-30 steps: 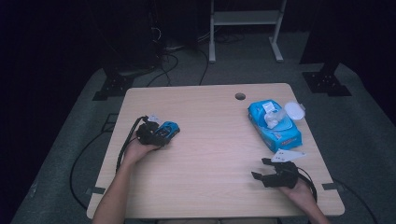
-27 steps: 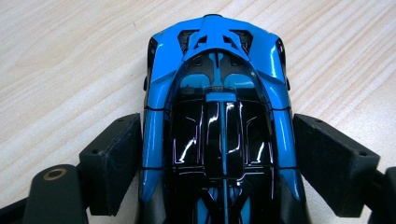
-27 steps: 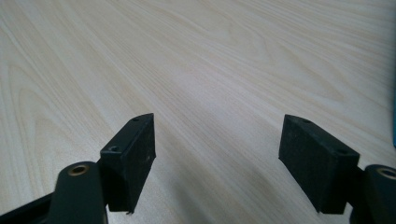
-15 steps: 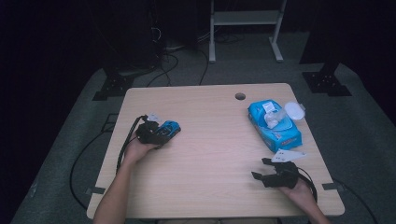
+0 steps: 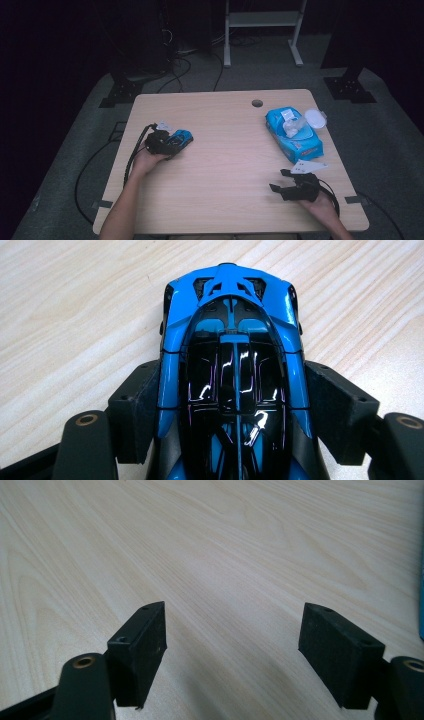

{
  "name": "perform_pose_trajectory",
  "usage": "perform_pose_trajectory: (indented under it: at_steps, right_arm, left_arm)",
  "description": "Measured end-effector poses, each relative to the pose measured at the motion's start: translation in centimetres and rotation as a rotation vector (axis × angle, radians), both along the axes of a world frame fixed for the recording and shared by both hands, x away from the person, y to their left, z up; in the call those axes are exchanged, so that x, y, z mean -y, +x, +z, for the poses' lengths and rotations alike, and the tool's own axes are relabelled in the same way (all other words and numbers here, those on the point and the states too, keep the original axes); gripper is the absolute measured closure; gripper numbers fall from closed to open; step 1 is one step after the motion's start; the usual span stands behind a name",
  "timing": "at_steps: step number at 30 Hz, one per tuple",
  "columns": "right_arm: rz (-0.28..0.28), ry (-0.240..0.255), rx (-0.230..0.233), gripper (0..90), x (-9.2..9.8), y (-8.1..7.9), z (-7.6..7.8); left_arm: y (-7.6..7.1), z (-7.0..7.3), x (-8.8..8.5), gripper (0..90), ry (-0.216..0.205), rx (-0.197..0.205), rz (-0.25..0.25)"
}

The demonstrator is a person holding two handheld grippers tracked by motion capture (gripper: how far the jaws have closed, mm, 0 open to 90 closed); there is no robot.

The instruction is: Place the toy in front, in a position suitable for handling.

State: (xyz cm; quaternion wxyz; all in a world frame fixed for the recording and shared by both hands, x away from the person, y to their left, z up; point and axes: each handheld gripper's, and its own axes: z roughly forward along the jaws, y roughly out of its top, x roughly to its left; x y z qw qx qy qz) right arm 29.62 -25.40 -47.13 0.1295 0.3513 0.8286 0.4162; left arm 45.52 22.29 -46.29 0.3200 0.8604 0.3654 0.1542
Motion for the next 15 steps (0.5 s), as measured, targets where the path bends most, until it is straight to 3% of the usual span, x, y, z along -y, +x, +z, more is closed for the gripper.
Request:
perform_pose_trajectory:
  at_steps: [10, 15]
  right_arm:
    - [0.000, -0.004, -0.002, 26.1, -0.04, 0.04, -0.05]
    - [-0.003, 0.001, -0.001, 26.1, 0.00, 0.03, 0.00]
  left_arm:
    - [-0.16, 0.22, -0.35, 28.1, -0.015, 0.015, 0.000]
    - [-0.48, 0.94, -0.39, 28.1, -0.045, 0.034, -0.003]
